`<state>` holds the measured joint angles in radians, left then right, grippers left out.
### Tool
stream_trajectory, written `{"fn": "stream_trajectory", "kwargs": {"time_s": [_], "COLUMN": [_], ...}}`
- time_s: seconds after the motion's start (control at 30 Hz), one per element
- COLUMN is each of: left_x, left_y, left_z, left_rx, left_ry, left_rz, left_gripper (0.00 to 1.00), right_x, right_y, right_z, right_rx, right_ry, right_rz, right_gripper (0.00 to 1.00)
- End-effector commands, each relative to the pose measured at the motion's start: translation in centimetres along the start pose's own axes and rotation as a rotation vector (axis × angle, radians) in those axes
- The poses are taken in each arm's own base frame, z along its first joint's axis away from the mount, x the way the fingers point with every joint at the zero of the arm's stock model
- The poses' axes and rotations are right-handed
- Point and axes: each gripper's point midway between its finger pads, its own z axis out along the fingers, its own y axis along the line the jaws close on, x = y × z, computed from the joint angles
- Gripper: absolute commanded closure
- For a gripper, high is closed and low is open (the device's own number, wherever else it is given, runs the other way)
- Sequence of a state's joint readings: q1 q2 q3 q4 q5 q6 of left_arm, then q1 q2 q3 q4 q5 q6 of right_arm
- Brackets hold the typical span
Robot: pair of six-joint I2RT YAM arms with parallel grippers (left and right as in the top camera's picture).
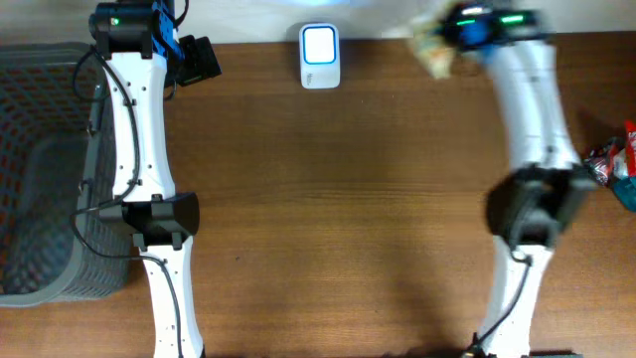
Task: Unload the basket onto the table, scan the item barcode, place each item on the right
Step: 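Carry the yellow bag to the right edge and release it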
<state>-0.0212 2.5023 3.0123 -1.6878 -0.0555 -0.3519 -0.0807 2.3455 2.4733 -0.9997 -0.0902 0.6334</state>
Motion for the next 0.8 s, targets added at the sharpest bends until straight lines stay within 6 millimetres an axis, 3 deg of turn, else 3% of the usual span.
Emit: {"fn": "stream_trajectory", "kwargs": {"time_s": [0.0,0.17,0.23,0.3,0.4,0.5,0.57,0.6,0.63,0.7,0.73,0.77], "left_x": [0.1,0.1,0.1,0.1,0.1,0.1,0.1,0.1,0.1,0.1,0.1,0.1], "left_y": [-0.1,-0.1,-0.1,-0.1,-0.1,-0.1,-0.1,-0.1,-0.1,-0.1,-0.1,-0.1], "left_z": [0.0,0.0,0.0,0.0,0.0,0.0,0.0,0.0,0.0,0.0,0.0,0.0], "left_rx": [0.006,0.006,0.006,0.006,0.006,0.006,0.006,0.006,0.006,0.006,0.006,0.006], "left_ry": [0.005,0.004,0.005,0.005,0.005,0.004,0.004,0.004,0.005,0.005,0.005,0.004], "left_rz": [0.008,0.008,0.008,0.008,0.008,0.008,0.008,0.008,0.008,0.008,0.008,0.008], "left_gripper": [0.01,0.01,0.01,0.01,0.01,0.01,0.01,0.01,0.01,0.01,0.01,0.01], "right_x": [-4.0,-3.8,-3.0,-1.7,-0.6,-0.3,-0.7,-1.3,-2.5,-3.6,-3.8,-3.7], "right_y": [-13.9,-31.3,-34.5,-37.4,-37.7,-36.8,-34.6,-33.4,-31.8,-29.6,-27.9,-27.0], "right_z": [-4.2,-7.4,-7.6,-7.0,-6.0,-6.0,-6.6,-7.5,-9.6,-13.7,-17.1,-19.0], "right_rx": [0.243,0.467,0.496,0.521,0.518,0.495,0.400,0.358,0.329,0.312,0.300,0.294], "right_ry": [0.011,0.118,0.133,0.156,0.190,0.209,0.215,0.201,0.149,0.082,0.038,0.019], "right_rz": [0.205,0.309,0.365,0.411,0.384,0.379,0.392,0.392,0.384,0.361,0.346,0.339], "right_gripper": [0.96,0.87,0.83,0.73,0.45,0.36,0.34,0.31,0.26,0.04,0.01,0.01]}}
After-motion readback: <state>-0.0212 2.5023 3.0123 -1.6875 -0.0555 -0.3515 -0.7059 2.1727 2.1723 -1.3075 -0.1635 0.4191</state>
